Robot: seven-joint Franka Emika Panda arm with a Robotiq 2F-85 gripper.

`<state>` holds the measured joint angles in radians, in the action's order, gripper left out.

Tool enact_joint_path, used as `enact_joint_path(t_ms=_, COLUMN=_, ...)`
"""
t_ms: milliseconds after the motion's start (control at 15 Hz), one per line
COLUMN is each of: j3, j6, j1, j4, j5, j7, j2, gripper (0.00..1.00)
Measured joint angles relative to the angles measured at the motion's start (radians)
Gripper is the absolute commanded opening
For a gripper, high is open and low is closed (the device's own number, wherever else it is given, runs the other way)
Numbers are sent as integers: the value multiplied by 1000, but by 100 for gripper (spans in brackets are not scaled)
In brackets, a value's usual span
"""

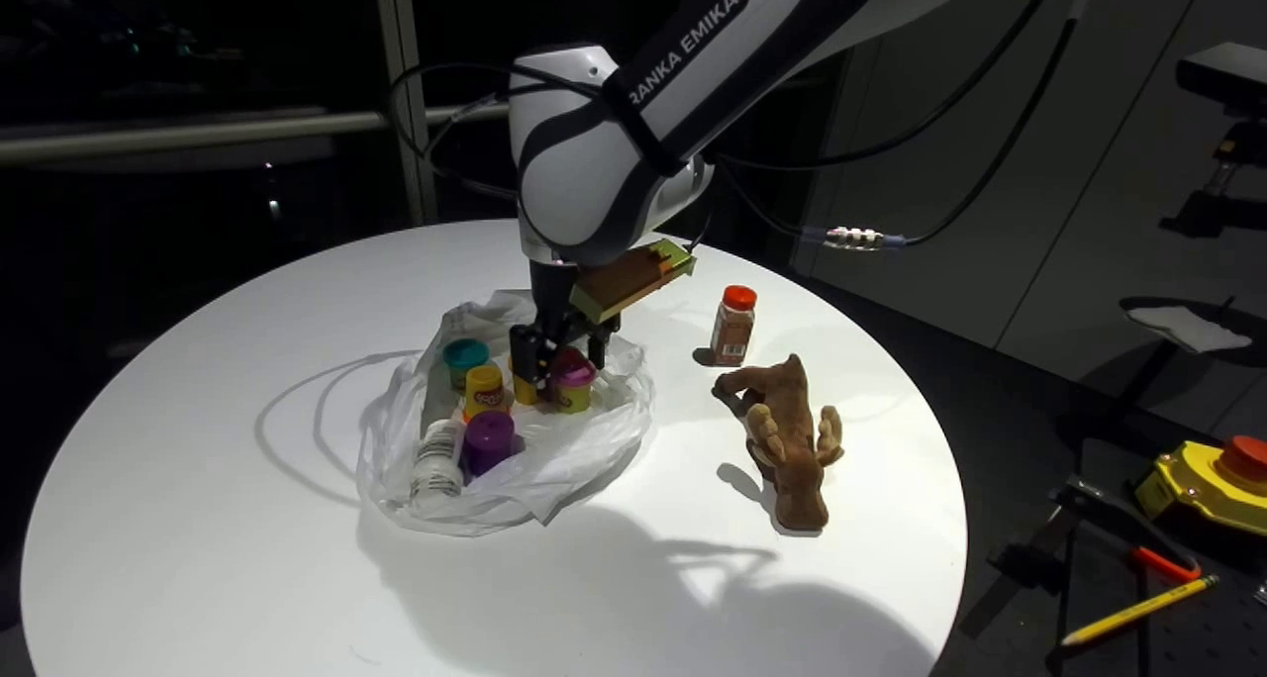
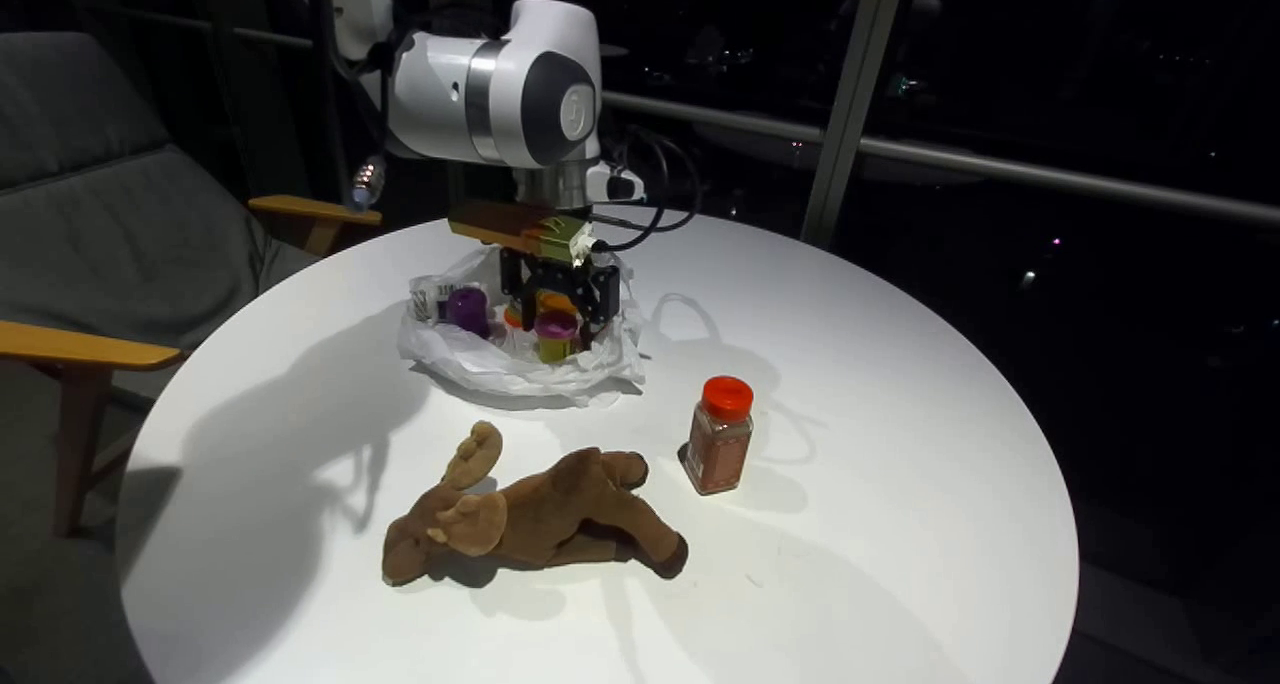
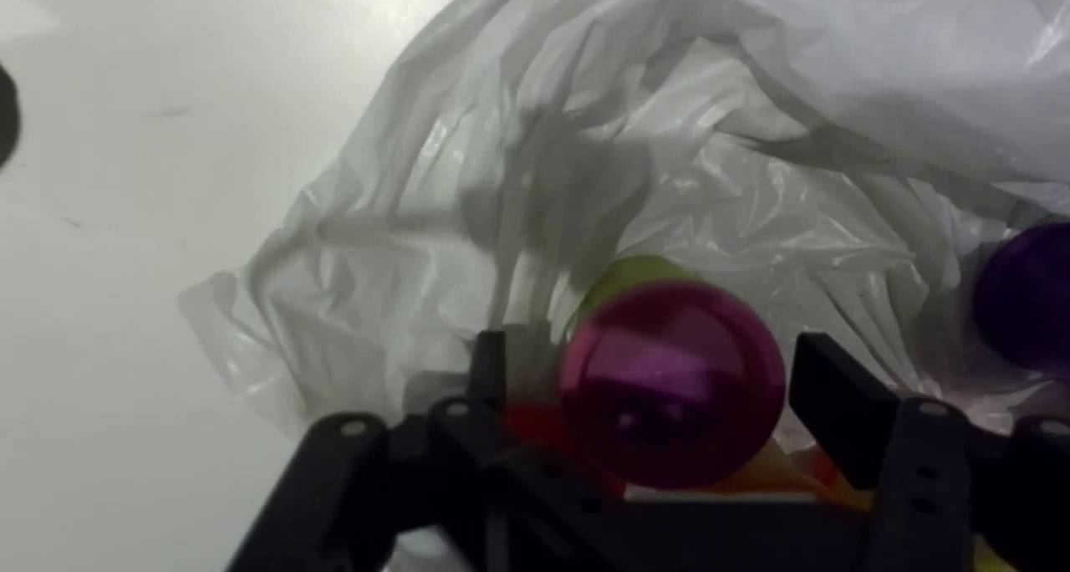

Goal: Remove the contents from the plastic bag.

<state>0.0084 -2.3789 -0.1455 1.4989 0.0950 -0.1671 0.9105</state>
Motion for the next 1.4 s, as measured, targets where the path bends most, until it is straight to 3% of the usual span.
enact_joint_path(t_ms=267, j3=-2, j6=6, j1=-1, j4=-36, j5=0, j7=0, j2=26, gripper=25)
enact_joint_path(t_ms=333, j3=-5, j6=8, j1=-2, j4=-39, j5=1, j7=0, j2=26, gripper=22)
enact_joint_path(t_ms=800, j3=-54, j6=30, j1=-10, j4=-3, j5=5, j7=-15, j2=-74, gripper=22)
enact_joint_path(t_ms=1400, j3=-111, j6=29, j1=32, j4=308, j5=6, j7=-30, j2=-353, gripper=22)
